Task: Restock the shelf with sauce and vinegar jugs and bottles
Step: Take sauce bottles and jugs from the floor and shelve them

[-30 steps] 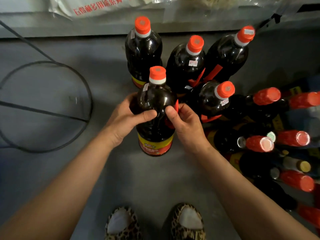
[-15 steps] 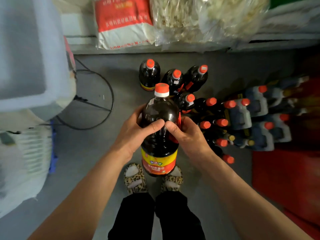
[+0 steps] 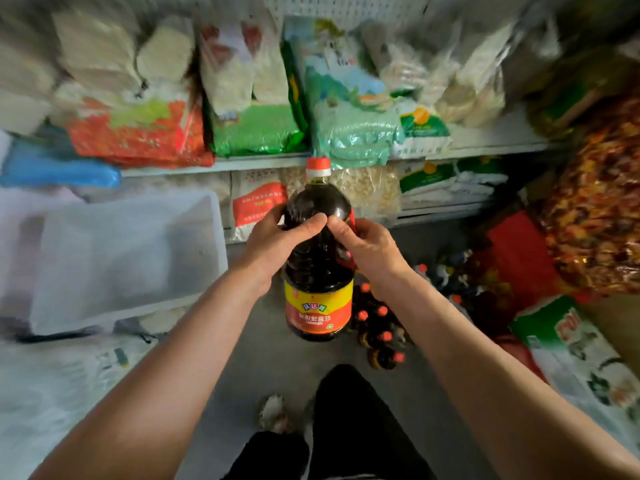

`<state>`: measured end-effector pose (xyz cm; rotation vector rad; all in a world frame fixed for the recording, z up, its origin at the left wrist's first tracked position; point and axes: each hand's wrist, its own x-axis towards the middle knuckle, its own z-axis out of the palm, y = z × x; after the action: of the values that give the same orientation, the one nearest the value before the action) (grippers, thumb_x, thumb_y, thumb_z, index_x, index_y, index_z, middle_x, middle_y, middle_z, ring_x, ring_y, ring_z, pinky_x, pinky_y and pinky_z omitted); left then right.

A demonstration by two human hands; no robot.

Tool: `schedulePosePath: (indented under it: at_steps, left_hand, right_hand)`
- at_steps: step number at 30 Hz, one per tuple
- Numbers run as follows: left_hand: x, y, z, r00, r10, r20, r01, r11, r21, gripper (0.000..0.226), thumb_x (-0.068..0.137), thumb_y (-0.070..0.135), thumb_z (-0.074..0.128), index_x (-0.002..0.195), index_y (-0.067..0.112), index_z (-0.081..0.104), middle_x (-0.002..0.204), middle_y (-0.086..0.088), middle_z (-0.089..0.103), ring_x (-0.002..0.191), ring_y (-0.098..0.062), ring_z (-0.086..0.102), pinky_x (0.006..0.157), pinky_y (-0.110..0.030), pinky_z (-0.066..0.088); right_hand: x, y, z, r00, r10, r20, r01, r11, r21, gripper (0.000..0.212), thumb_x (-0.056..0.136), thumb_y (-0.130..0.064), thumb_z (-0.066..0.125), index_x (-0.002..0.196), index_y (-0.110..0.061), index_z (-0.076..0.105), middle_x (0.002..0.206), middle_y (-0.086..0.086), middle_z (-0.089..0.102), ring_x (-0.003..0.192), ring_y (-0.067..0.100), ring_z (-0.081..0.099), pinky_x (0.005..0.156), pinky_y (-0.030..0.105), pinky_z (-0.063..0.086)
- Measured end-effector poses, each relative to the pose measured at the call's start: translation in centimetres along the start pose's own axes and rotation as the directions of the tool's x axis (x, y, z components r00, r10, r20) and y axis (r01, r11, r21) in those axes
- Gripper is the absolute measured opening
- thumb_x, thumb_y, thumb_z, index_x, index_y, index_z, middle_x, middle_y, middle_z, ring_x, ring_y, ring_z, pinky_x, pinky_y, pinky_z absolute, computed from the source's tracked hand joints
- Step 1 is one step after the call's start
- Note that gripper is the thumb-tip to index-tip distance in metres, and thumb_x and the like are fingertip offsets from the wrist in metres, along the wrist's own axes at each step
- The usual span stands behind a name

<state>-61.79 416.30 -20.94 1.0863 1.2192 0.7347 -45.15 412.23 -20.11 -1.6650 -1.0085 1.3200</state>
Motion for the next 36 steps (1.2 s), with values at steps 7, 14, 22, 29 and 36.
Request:
schedulePosePath:
  at_steps: [7, 14, 22, 29, 36]
  left_hand:
    - [-0.2, 13.0, -0.7, 0.977, 0.213, 0.005, -0.213, 0.976, 0.052, 0.086, 0.043, 0.068, 0.085, 0.119, 0.033, 0.066, 0.114, 0.003, 0.073, 0.108, -0.018, 0.069, 0.102, -0.046, 0.05]
    - [4.2, 24.5, -0.9, 0.883, 0.469, 0.002, -0.463, 0.872, 0.156, 0.101, 0.045, 0.071, 0.082, 0.136, 0.036, 0.054, 0.129, 0.005, 0.065, 0.121, -0.017, 0.06, 0.108, -0.044, 0.044]
    - [13.1, 37.9, -0.5, 0.79, 0.612, -0.041, -0.587, 0.774, 0.238, 0.09, 0.044, 0.074, 0.081, 0.128, 0.058, 0.051, 0.121, 0.025, 0.064, 0.115, -0.002, 0.059, 0.094, -0.028, 0.049]
    - [21.7, 44.6, -0.1, 0.79, 0.607, -0.087, -0.577, 0.784, 0.229, 0.113, 0.042, 0.065, 0.088, 0.141, 0.056, 0.036, 0.138, 0.016, 0.056, 0.128, -0.014, 0.052, 0.109, -0.044, 0.043]
    - [27.7, 45.3, -0.6, 0.792, 0.598, -0.121, -0.548, 0.784, 0.29, 0.085, 0.066, 0.046, 0.087, 0.139, 0.051, 0.042, 0.132, 0.015, 0.059, 0.125, -0.013, 0.052, 0.099, -0.031, 0.045]
  right_hand:
    - [-1.1, -12.4, -2.2, 0.978, -0.192, -0.076, 0.195, 0.98, 0.027, 0.07, 0.064, -0.073, 0.078, 0.093, -0.01, 0.072, 0.103, 0.018, 0.075, 0.106, 0.037, 0.069, 0.093, 0.062, 0.052]
    - [3.8, -22.9, -5.7, 0.925, -0.379, -0.024, 0.379, 0.919, 0.106, 0.036, 0.079, -0.047, 0.076, 0.096, -0.015, 0.073, 0.09, -0.004, 0.077, 0.092, 0.009, 0.073, 0.081, 0.033, 0.061]
    - [14.1, -35.1, -10.3, 0.829, -0.559, 0.02, 0.552, 0.824, 0.132, 0.027, 0.089, -0.04, 0.072, 0.098, -0.015, 0.071, 0.09, -0.005, 0.078, 0.086, 0.008, 0.074, 0.065, 0.024, 0.058]
    - [23.9, -42.3, -12.7, 0.786, -0.61, 0.098, 0.601, 0.792, 0.105, 0.024, 0.091, -0.039, 0.07, 0.098, -0.016, 0.07, 0.097, 0.001, 0.073, 0.085, 0.006, 0.072, 0.069, 0.025, 0.06]
    - [30.5, -42.7, -13.1, 0.757, -0.629, 0.176, 0.608, 0.777, 0.162, 0.02, 0.08, -0.044, 0.074, 0.088, -0.027, 0.076, 0.093, -0.004, 0.078, 0.089, 0.009, 0.075, 0.066, 0.02, 0.057]
